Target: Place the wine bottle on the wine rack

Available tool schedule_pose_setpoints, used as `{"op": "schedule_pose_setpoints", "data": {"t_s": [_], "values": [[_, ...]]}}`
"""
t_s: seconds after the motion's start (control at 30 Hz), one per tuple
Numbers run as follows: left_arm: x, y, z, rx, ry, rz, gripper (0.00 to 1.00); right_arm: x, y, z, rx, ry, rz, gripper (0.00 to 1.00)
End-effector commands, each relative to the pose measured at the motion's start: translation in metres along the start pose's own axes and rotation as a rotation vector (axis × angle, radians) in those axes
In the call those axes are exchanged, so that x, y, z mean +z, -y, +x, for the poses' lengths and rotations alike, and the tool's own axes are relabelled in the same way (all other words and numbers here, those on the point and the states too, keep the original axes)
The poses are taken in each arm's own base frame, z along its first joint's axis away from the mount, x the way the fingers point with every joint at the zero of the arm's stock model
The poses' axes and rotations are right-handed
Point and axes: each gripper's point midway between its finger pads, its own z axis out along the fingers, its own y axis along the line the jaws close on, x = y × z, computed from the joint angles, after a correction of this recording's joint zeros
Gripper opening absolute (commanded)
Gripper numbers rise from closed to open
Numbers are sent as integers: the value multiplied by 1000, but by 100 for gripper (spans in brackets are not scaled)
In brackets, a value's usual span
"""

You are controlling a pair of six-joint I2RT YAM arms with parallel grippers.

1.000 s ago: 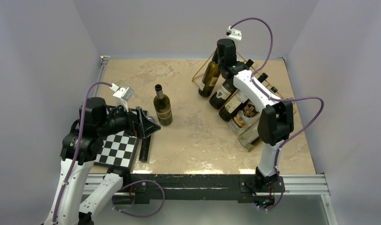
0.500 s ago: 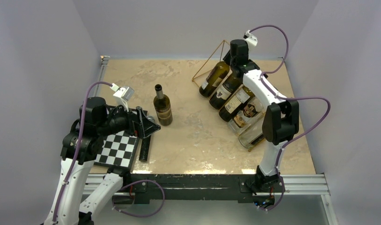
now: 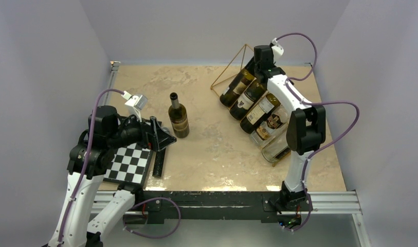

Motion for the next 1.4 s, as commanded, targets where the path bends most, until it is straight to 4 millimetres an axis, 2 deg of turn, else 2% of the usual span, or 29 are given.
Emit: {"op": "schedule_pose_setpoints", "data": {"t_s": [0.0, 0.1, 0.2, 0.23, 0.33, 0.57, 0.7, 0.8, 0.87, 1.0, 1.1, 1.17, 1.23, 1.37], "values": [[2, 3, -5, 18, 22, 21, 99, -2, -2, 12, 42, -77, 28, 48], [2, 3, -4, 25, 25, 17, 99, -3, -1, 10, 47, -71, 34, 54], [3, 1, -5, 24, 24, 12, 99, -7, 0, 6, 46, -61, 36, 66], [3, 0, -5, 24, 24, 8, 99, -12, -1, 3, 48, -52, 31, 73], [5, -3, -7, 22, 27, -5, 99, -25, -5, -16, 51, 8, 0, 83], [14, -13, -20, 39, 68, -36, 99, -73, -27, -66, 37, 97, -101, 87], [24, -13, -36, 108, 143, 3, 99, -116, -26, -81, 39, 126, -158, 85], [30, -20, -57, 159, 242, -18, 99, -153, -18, -75, 44, 117, -229, 82], [35, -33, -71, 191, 295, -71, 99, -180, -16, -67, 36, 93, -303, 79], [43, -51, -92, 256, 334, -162, 99, -231, -16, -43, -40, -19, -466, 73], [50, -60, -102, 317, 343, -189, 99, -265, -8, -15, -86, -115, -577, 69], [59, -70, -104, 336, 346, -211, 99, -283, -1, 6, -105, -184, -635, 65], [65, -78, -106, 348, 338, -232, 99, -300, 10, 21, -134, -233, -664, 55], [73, -97, -114, 368, 348, -297, 94, -325, 30, 39, -143, -269, -696, 52]]}}
